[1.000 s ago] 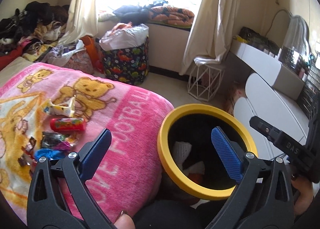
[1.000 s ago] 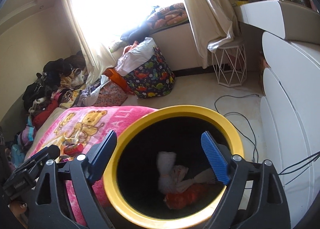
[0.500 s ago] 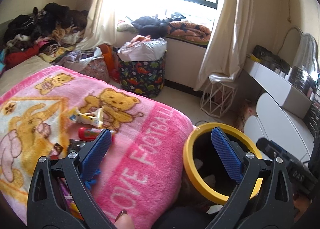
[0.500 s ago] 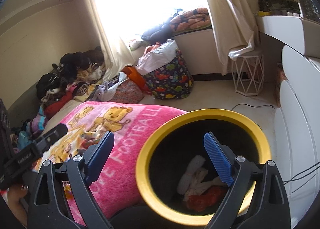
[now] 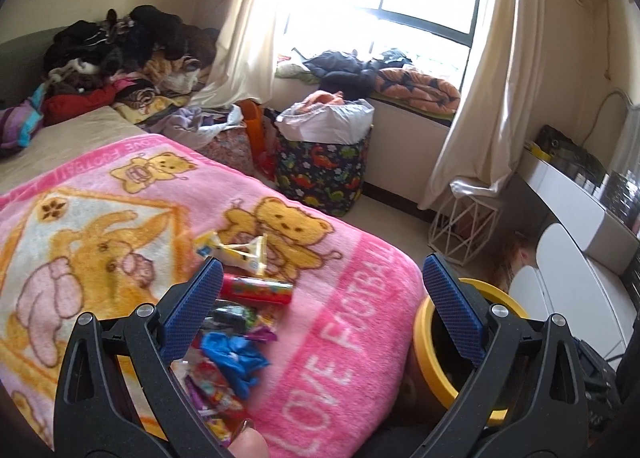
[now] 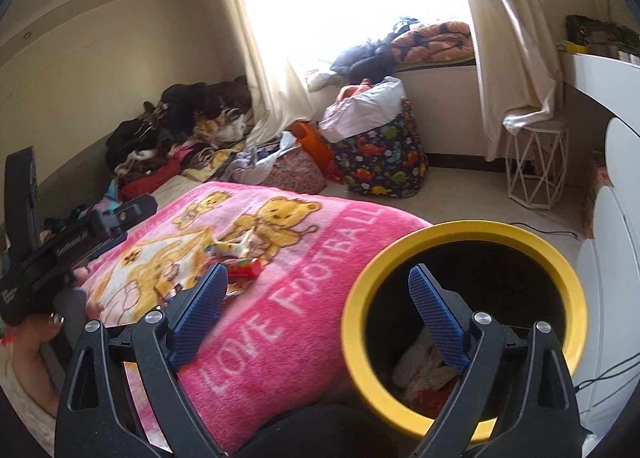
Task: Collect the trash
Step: 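Move both open tools back from the bin toward the candy wrappers, then grasp a brown wrapper with the left tool while the right tool grasps a red wrapper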
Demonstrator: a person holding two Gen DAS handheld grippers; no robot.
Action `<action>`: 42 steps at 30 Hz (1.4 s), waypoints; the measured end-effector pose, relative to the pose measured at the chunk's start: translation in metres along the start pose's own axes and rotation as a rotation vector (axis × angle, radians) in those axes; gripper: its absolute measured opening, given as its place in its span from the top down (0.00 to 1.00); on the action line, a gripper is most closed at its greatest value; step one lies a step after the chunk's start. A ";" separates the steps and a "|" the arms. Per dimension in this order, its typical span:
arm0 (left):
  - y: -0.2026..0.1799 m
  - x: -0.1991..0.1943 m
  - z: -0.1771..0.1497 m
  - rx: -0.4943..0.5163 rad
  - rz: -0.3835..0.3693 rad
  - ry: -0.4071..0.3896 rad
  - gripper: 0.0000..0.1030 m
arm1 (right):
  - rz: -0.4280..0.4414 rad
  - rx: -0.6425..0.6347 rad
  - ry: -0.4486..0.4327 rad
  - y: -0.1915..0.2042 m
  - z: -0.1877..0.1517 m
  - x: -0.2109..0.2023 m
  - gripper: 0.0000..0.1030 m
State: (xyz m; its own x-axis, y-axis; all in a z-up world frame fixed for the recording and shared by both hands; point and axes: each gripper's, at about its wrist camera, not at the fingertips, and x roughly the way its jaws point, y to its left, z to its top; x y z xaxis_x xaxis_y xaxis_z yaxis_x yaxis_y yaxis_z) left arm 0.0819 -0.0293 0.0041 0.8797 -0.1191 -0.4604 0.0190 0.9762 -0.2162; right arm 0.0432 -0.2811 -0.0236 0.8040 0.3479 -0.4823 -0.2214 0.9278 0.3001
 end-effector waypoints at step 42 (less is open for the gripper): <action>0.196 0.014 -0.049 -0.283 0.235 0.241 0.56 | 0.351 -0.329 0.303 0.178 -0.033 0.114 0.51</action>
State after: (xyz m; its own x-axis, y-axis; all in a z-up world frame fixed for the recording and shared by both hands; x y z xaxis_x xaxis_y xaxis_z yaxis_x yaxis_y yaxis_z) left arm 0.0747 0.1518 -0.0867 0.7078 0.0290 -0.7059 -0.3294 0.8974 -0.2935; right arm 0.0771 -0.0717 -0.0523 0.4681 0.6208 -0.6289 -0.6459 0.7260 0.2360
